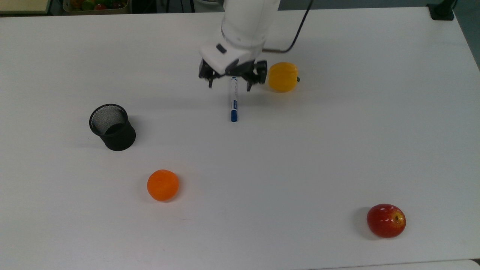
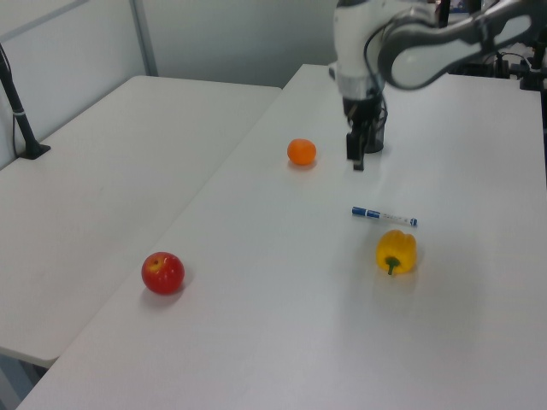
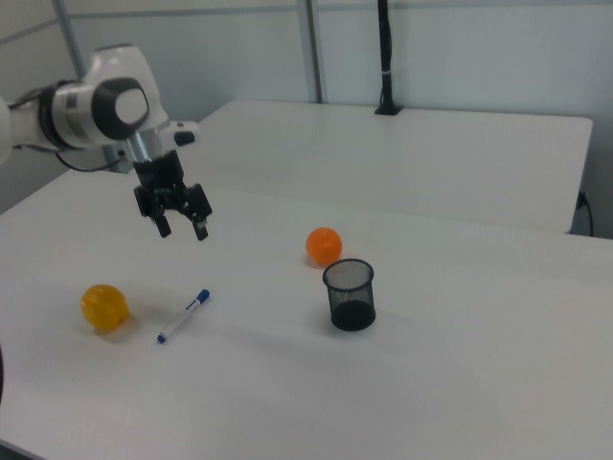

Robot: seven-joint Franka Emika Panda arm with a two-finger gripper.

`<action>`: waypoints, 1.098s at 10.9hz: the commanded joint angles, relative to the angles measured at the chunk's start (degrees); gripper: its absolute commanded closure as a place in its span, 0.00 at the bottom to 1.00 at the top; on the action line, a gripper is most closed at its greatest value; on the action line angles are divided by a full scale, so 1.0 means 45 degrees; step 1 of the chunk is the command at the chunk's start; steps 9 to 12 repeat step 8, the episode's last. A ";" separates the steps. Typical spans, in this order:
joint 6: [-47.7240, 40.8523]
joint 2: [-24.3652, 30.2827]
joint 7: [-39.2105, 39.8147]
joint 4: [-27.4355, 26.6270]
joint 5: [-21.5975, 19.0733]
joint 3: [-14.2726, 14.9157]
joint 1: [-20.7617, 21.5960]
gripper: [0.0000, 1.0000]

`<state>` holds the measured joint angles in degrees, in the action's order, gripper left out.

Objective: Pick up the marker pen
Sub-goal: 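Open the gripper to release the marker and raise it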

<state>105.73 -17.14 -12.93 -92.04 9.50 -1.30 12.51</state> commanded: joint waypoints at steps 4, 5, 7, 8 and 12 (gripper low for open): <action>-0.2729 0.3277 0.2556 -0.0503 -0.1191 0.0054 -0.1509 0.00; -0.3063 0.3571 0.2696 -0.0503 -0.1193 0.0093 -0.1646 0.00; -0.3164 0.3672 0.2697 -0.0425 -0.1193 0.0132 -0.1803 0.00; -0.3183 0.3672 0.2620 -0.0405 -0.1193 0.0171 -0.1804 0.00; -0.3183 0.3672 0.2620 -0.0405 -0.1193 0.0171 -0.1804 0.00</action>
